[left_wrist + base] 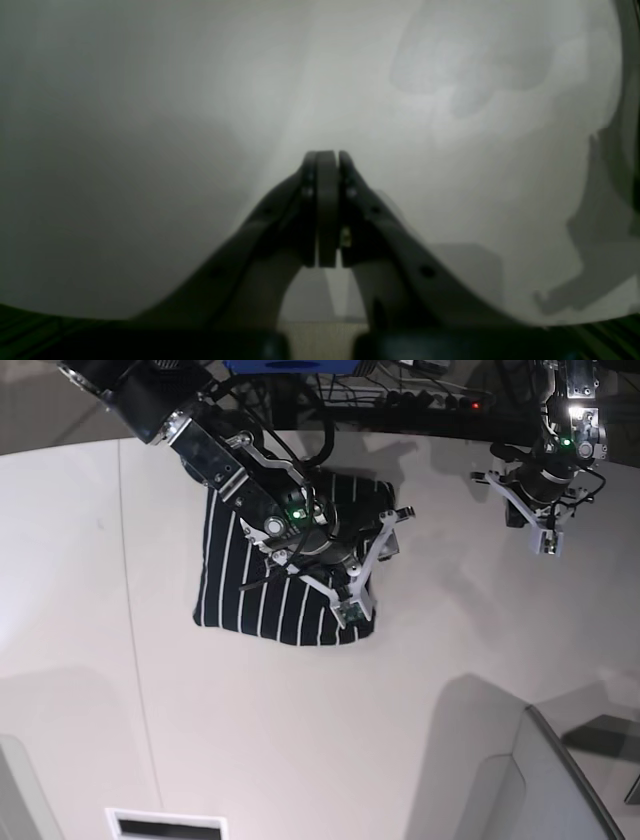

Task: Layout the t-shirt on the table in an organized manner, then fold the t-shirt properly
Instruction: 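Press the folded stack flat with the right gripper, then grasp the stack's edges with both grippers and square the folded shirt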

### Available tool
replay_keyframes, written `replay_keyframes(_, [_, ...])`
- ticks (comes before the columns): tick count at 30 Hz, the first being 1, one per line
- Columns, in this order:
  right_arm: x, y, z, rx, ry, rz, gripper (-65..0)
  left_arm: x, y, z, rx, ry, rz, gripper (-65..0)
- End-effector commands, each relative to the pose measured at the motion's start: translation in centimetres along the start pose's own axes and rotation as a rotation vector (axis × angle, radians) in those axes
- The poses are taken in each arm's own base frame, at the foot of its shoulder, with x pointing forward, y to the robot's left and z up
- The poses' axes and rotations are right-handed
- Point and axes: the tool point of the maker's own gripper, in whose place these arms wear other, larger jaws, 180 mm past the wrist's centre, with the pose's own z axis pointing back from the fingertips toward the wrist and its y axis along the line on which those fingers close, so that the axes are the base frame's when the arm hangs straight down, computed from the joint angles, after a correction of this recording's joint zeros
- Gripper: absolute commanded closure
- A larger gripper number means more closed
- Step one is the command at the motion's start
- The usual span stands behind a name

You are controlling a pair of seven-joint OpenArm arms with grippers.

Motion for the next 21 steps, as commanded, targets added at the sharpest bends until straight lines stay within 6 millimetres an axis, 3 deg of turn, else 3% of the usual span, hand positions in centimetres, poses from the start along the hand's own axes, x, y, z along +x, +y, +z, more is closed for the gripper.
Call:
replay_keyframes(1, [2.0, 1.2, 1.0, 0.035, -0.070, -0.002, -32.7, 0.7, 0.7, 0.1, 0.018, -0.024, -0.003, 0.0])
replay_keyframes(4, [2.7, 0.6, 3.2, 0.040, -0.129, 0.021, -32.7, -0.1, 1.4, 0.0, 0.027, -0.001, -0.013, 0.0])
replay_keyframes(7, [2.7, -1.4, 3.6, 0.003, -0.143, 0.024, -30.9, -0.4, 1.5, -0.1, 0.028, 0.007, -0.011, 0.0])
replay_keyframes(8, [2.9, -2.9, 3.7, -0.028, -0.160, 0.005, -26.9, -0.5, 1.5, -0.1, 0.028, 0.009, -0.011, 0.0])
replay_keyframes(11, [2.0, -7.3, 4.7, -0.117, -0.221, -0.083, -4.5, -0.5, 1.5, 0.0, 0.027, 0.008, -0.014, 0.0])
replay_keyframes(12, [1.4, -8.6, 5.4, -0.145, -0.241, -0.114, 0.0, -0.5, 1.4, 0.1, 0.026, 0.006, -0.015, 0.0])
replay_keyframes(15, [-0.7, -10.5, 7.2, -0.194, -0.257, -0.171, -1.8, 0.6, 0.5, 0.4, 0.004, -0.026, -0.017, 0.0])
replay_keyframes(17, [-1.7, -10.8, 7.9, -0.205, -0.252, -0.169, -1.4, 2.2, -1.5, 1.3, -0.041, -0.082, -0.002, 0.0])
replay_keyframes(21, [-2.9, -11.9, 8.4, -0.230, -0.239, -0.151, -0.8, 6.7, -9.3, 3.1, -0.259, -0.216, 0.021, 0.0])
